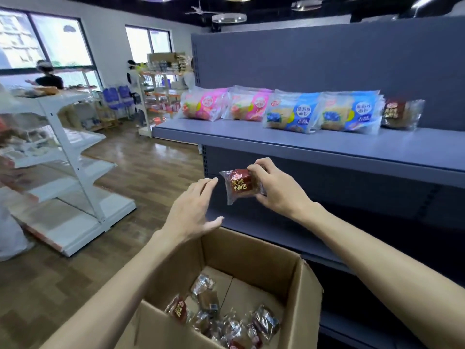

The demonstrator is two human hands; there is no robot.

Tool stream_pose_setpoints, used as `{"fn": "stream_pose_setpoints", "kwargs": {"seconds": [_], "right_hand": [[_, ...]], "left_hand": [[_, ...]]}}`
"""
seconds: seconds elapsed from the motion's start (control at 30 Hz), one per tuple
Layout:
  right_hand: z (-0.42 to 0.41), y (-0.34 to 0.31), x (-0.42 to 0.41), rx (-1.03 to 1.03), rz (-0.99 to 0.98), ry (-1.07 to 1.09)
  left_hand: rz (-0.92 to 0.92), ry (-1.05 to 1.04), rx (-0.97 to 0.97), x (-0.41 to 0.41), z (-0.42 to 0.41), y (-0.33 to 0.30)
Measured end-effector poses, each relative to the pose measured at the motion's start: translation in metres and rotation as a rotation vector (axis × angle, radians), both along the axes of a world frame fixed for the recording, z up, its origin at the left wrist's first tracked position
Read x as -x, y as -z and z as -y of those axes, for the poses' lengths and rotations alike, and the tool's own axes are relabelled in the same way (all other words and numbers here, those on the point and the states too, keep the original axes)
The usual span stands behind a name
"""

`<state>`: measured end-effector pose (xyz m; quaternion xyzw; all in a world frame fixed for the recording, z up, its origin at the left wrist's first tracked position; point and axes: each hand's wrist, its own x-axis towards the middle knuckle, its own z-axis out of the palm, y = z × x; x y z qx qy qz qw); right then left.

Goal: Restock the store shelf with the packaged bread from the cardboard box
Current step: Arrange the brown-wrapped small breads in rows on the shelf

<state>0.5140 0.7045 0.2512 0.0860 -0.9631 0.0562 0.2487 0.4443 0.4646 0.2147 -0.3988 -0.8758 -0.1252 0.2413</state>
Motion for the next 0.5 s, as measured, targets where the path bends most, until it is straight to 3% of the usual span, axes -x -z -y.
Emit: {"fn": "stream_pose_setpoints", "kwargs": {"seconds": [0.5], "right_hand": [[-0.173,-0.124,-0.076,-0.042,-0.243,0.177]], "left_hand": [[-0.186,0.249,-0.127,-0.021,-0.198,-0.132]]}}
